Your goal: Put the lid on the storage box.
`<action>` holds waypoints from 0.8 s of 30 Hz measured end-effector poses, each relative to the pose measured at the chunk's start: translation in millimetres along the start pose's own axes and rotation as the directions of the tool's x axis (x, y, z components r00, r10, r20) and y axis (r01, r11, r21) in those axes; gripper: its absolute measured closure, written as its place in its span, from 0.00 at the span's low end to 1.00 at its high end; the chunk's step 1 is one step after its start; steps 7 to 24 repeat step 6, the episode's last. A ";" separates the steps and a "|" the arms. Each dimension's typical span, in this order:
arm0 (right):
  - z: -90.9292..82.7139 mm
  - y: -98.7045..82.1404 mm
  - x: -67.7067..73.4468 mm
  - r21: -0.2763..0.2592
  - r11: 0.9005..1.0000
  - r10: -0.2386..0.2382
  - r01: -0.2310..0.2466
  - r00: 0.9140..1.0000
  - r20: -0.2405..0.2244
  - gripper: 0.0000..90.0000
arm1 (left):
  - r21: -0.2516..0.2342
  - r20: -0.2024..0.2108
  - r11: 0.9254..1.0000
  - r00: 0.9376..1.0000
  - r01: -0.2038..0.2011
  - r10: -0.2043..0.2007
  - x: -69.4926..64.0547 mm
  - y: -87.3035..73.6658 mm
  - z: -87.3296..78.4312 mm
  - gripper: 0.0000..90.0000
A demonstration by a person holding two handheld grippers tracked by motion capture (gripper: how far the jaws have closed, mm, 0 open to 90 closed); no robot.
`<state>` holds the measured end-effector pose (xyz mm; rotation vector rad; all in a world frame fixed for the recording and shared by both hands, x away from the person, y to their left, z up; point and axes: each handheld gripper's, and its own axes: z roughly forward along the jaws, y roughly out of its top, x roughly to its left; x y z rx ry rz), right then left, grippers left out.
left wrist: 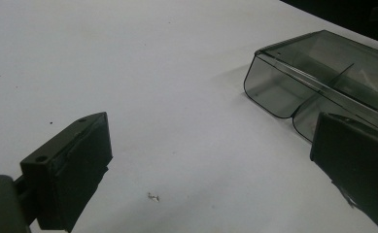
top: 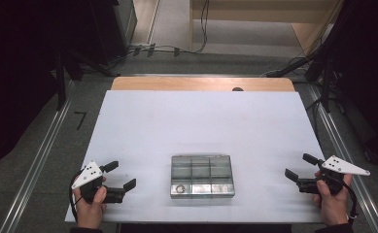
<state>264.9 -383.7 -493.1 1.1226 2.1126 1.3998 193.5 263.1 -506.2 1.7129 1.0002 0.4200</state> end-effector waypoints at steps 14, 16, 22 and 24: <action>0.6 0.0 -0.1 0.001 1.000 0.000 0.000 1.000 -0.002 0.00 | 0.005 0.001 1.000 1.000 -0.002 0.002 -0.5 -0.3 1.0 0.01; 0.6 0.0 -0.1 0.001 1.000 0.000 0.000 1.000 -0.002 0.00 | 0.005 0.001 1.000 1.000 -0.002 0.002 -0.5 -0.3 1.0 0.01; 0.6 0.0 -0.1 0.001 1.000 0.000 0.000 1.000 -0.002 0.00 | 0.005 0.001 1.000 1.000 -0.002 0.002 -0.5 -0.3 1.0 0.01; 0.6 0.0 -0.1 0.001 1.000 0.000 0.000 1.000 -0.002 0.00 | 0.005 0.001 1.000 1.000 -0.002 0.002 -0.5 -0.3 1.0 0.01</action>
